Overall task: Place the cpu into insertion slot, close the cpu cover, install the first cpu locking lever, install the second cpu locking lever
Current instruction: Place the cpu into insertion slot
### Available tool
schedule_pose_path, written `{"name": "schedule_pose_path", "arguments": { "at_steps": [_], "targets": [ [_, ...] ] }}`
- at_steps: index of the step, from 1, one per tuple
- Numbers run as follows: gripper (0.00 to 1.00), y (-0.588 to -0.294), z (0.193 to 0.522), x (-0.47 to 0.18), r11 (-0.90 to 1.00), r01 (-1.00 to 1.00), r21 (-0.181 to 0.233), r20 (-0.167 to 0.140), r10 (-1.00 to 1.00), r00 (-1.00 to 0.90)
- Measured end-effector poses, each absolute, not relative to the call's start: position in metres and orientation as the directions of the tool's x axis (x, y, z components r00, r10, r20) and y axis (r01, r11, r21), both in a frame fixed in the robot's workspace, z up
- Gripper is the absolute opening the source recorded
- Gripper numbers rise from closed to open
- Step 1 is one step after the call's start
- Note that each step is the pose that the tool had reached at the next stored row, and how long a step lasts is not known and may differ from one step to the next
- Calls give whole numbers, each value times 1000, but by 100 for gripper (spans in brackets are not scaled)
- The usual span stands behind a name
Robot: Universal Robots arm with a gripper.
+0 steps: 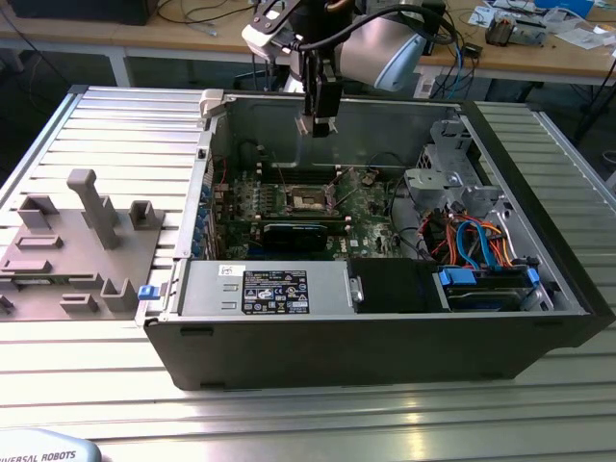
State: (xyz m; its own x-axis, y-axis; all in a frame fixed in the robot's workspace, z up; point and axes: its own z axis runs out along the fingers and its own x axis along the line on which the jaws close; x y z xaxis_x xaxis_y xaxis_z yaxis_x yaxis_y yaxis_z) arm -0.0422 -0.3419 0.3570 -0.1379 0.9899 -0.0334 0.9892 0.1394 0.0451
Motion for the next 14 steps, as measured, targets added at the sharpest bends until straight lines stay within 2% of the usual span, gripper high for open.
{"name": "schedule_pose_path", "arguments": {
  "at_steps": [4, 6, 10, 12, 14],
  "targets": [
    [54, -342, 357, -42, 139, 989, 45, -35, 990, -138],
    [54, -342, 357, -42, 141, 989, 40, -73, 988, -138],
    [54, -342, 357, -42, 141, 989, 40, -73, 988, -138],
    [54, -342, 356, -42, 142, 989, 37, -91, 986, -138],
    [54, -342, 356, -42, 142, 989, 37, -91, 986, -138]
  ]
}}
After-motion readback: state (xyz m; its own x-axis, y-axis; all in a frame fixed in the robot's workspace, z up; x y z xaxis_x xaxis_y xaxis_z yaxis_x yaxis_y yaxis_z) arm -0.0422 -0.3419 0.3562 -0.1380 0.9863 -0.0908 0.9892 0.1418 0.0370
